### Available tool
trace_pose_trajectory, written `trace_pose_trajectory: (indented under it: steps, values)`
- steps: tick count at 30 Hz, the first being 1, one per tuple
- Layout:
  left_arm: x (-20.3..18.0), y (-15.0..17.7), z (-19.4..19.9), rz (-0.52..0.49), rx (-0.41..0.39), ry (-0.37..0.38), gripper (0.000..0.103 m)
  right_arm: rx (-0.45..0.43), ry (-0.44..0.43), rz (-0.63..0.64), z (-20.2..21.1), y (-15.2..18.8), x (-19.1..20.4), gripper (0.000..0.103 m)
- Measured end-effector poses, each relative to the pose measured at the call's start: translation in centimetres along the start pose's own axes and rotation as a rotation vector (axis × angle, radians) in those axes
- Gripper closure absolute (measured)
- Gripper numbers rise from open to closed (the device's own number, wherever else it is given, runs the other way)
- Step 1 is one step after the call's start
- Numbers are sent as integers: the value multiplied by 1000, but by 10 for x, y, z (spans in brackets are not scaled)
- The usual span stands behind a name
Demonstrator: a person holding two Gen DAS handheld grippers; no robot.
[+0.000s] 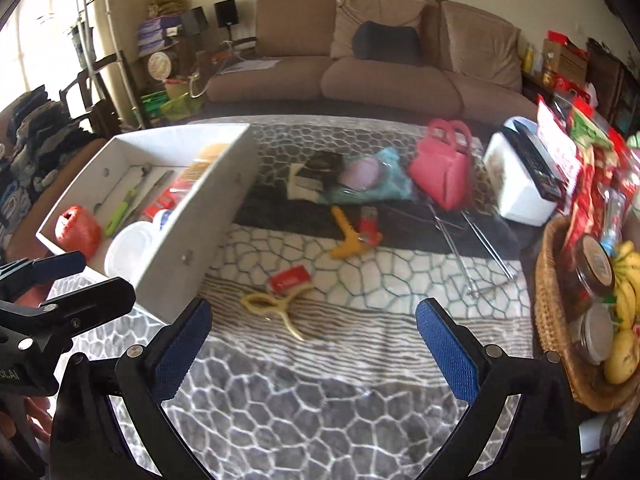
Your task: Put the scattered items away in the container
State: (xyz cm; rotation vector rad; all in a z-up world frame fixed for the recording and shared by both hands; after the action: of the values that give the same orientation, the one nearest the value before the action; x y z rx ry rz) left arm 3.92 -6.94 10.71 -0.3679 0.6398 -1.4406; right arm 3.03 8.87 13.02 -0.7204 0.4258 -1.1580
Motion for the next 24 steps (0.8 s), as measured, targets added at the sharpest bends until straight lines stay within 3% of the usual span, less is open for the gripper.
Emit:
trace_pose_trajectory:
  steps: [6,11,18,24]
  values:
    - [-37,41,-54,-30,25,-24,0,19,59,-81,-12,40,-68,0]
    - [-47,64,-95,-58,31,-99,0,42,79,-110,-35,71,-98,0]
    - [-40,71,-132,-66,49,-161,0,51,120,-113,-63,93,-119,0]
    - [-35,69,-140,-58,32,-165,0,64,129,-134,-79,104,-119,0]
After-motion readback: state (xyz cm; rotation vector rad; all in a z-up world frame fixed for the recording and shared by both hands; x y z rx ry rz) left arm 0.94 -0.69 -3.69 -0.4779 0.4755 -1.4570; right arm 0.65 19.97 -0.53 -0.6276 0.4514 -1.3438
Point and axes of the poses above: each gripper's, at about its wrist camera, not at the fingertips, and z roughly against the way its jaws point, x to its left, y to its underside, the point moved 3 cm from there along -z, roughly the way its jaws point, and after that the axes turned 4 degrees about -x, right-handed, at the moved point
